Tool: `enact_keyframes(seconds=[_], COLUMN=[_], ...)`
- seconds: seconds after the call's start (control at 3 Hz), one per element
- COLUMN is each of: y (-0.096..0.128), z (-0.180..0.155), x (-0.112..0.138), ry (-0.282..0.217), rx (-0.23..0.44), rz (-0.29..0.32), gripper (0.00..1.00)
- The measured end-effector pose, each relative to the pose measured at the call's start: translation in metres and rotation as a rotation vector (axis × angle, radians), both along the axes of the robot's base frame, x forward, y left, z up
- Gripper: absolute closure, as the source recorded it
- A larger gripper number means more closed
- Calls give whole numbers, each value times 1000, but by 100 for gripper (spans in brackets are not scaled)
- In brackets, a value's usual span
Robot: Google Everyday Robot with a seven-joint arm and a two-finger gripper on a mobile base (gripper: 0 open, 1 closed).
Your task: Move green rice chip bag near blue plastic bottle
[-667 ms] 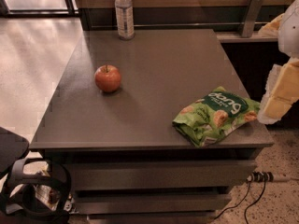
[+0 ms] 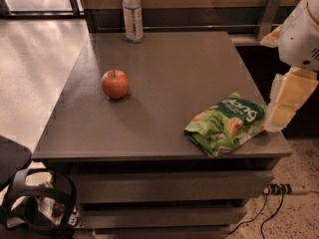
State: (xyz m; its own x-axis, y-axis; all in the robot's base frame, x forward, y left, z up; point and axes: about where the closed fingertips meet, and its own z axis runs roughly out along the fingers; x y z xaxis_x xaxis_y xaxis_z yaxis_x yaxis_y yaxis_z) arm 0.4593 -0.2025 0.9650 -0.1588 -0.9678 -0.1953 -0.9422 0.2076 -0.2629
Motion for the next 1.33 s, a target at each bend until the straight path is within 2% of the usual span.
enact_keyframes(seconds=[0.33, 1.33], y=[21, 47], z=[-56, -135], x=[28, 42], ry=[80, 181], rx=[37, 110], rz=[86, 161], gripper=[0, 0])
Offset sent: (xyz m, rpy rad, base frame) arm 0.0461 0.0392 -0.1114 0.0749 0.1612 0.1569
